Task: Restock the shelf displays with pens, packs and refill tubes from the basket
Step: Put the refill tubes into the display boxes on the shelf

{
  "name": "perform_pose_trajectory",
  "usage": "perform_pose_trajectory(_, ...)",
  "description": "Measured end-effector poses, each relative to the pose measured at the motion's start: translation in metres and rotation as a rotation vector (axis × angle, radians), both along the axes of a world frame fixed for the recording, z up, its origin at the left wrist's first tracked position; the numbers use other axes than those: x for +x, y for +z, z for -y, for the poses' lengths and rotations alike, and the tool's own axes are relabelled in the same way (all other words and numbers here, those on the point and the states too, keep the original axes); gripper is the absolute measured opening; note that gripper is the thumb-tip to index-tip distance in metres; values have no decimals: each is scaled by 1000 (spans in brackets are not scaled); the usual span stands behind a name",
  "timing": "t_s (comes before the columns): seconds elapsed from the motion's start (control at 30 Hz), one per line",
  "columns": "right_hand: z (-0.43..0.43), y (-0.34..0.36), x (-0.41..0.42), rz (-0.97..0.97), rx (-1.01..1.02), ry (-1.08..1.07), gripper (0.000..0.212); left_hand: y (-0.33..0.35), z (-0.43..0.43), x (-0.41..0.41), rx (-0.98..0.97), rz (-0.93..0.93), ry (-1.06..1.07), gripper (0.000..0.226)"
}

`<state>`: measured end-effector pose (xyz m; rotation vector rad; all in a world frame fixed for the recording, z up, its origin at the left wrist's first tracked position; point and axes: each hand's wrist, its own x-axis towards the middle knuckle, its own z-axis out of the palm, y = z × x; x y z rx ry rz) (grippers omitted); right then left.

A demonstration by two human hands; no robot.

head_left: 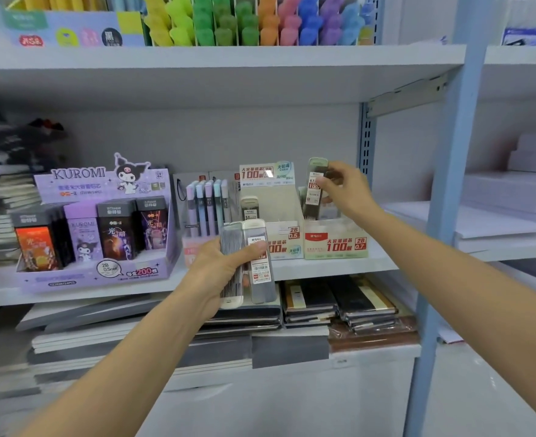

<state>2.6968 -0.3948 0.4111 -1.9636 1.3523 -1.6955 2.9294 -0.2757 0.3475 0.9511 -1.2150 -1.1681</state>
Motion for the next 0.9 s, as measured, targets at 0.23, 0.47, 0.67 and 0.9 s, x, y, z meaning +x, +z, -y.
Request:
perform_pose_trajectory(0.23, -7, 5, -23, 13, -78, -98, 10, 1, 1, -7, 5, -21, -25, 51)
perform_pose_trajectory(0.47, -1, -7, -22, -207, -52, -154, 18, 2, 5, -14, 7, -34, 3, 59)
perform_pose_trajectory(0.67, 5, -10, -20, -322, 23, -180, 21, 2, 5, -15, 0, -26, 5, 59)
perform_pose_trajectory(0.9, -39, -8, -1, -177, -229, -10, 19, 2, 0, -16, -12, -22, 4, 53)
